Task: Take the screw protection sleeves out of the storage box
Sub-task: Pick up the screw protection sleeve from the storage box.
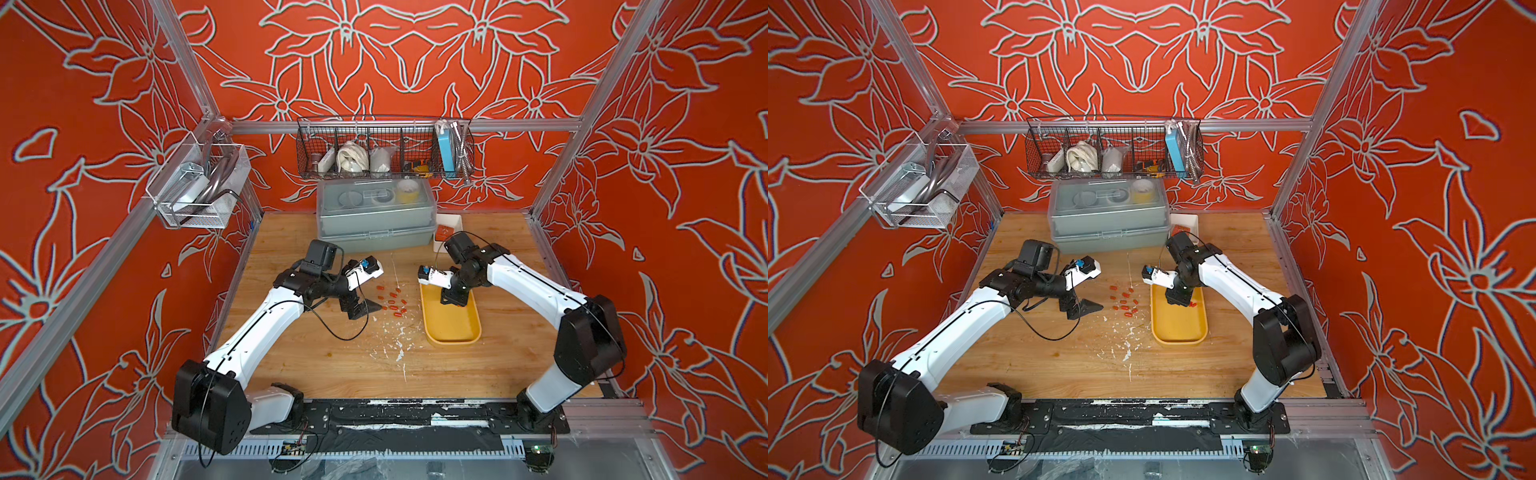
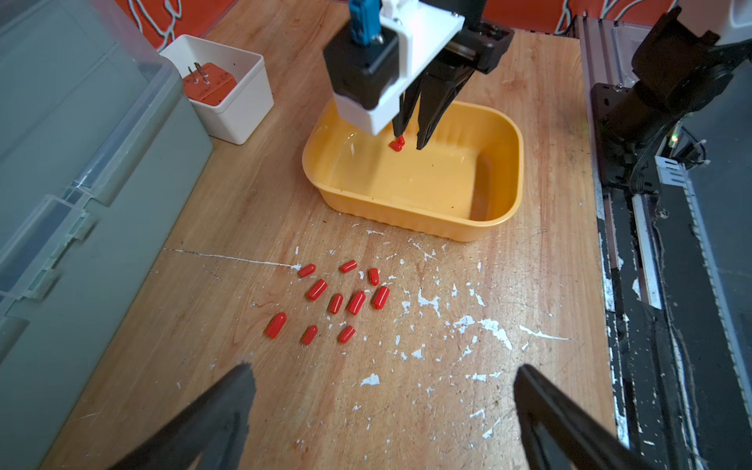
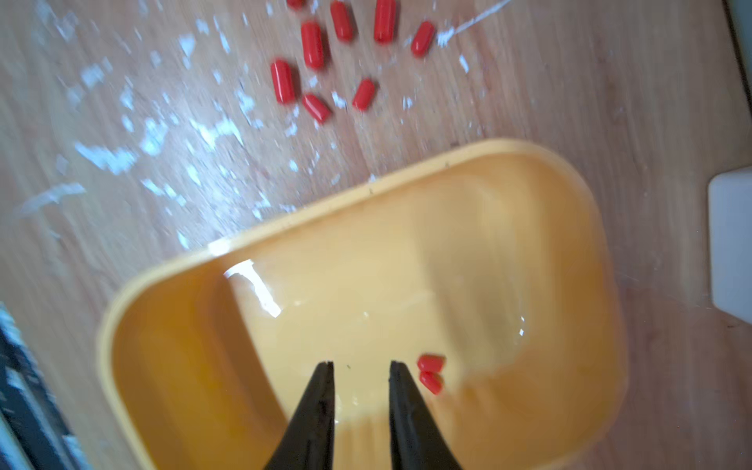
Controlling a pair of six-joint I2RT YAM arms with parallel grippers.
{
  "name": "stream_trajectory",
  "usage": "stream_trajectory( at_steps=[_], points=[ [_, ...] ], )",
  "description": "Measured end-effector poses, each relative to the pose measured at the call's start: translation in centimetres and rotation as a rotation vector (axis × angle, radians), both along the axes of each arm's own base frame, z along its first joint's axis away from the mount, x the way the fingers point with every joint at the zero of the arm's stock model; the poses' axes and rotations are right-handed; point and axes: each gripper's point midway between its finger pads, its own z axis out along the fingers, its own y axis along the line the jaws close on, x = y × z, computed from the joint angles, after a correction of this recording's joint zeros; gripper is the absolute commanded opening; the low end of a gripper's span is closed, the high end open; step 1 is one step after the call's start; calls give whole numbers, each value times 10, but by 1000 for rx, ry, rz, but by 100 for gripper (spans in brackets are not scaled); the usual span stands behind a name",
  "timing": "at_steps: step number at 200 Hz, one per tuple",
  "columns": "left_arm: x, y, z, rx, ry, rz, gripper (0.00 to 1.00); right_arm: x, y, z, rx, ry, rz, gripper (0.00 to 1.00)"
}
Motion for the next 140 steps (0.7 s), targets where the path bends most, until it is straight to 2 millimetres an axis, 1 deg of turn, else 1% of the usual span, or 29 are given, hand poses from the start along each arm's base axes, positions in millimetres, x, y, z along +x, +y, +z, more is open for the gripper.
stream_trajectory(
  at_steps=[25,38,51,97,140],
  points=[
    [-2,-2,2,-15,5,-13,98,8,-27,-16,-103,-28,21,40],
    [-4,-3,2,-23,8,-20,98,14,-35,-21,-137,-39,36,43],
    [-5,-4,3,-33,13,-27,98,19,-41,-28,-169,-43,55,44],
    [-9,-6,0,-49,29,-42,99,21,-46,-61,-235,19,131,43],
    [-10,-7,0,-52,28,-45,98,28,-48,-78,-280,35,158,39]
  ],
)
